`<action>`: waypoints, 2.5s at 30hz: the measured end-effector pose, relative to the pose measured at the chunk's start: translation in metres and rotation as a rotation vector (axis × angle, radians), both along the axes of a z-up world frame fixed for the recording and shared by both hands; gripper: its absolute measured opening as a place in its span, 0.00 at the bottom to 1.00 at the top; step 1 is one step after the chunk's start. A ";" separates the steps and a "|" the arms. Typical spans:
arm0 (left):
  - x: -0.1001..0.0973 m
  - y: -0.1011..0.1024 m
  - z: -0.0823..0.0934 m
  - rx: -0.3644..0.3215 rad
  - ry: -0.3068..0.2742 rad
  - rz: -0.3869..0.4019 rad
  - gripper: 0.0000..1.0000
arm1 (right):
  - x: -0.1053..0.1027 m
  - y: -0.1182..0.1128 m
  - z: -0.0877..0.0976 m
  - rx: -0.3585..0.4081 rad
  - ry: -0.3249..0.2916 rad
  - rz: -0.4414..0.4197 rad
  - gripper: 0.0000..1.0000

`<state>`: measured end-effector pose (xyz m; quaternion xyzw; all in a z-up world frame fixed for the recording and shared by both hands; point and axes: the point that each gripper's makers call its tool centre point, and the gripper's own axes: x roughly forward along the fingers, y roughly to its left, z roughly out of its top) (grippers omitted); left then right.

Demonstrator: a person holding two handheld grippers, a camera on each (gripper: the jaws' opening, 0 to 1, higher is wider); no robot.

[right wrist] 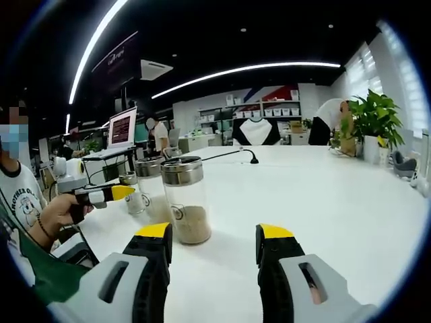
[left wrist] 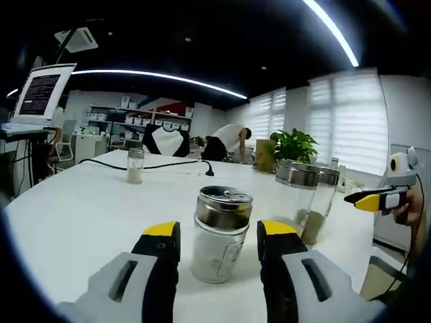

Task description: Rotate the seasoning bottle until the label or dispensing opening points toward the visible target arrow and the bottle remains upright within the marked orientation range

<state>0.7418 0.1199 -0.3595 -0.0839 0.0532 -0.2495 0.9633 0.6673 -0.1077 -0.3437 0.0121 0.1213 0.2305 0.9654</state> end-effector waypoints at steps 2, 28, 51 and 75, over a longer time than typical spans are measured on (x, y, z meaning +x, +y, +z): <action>0.000 0.000 -0.001 0.000 0.003 0.001 0.42 | 0.000 0.000 0.000 -0.001 0.000 0.000 0.50; -0.001 -0.006 -0.005 0.041 -0.014 -0.102 0.34 | -0.001 0.001 -0.004 -0.001 0.007 -0.001 0.50; -0.004 -0.013 -0.005 0.073 -0.004 -0.310 0.34 | 0.002 -0.001 -0.006 -0.008 0.016 0.001 0.50; -0.006 -0.015 -0.006 0.032 0.002 -0.412 0.36 | 0.004 0.001 -0.006 -0.016 0.024 0.006 0.50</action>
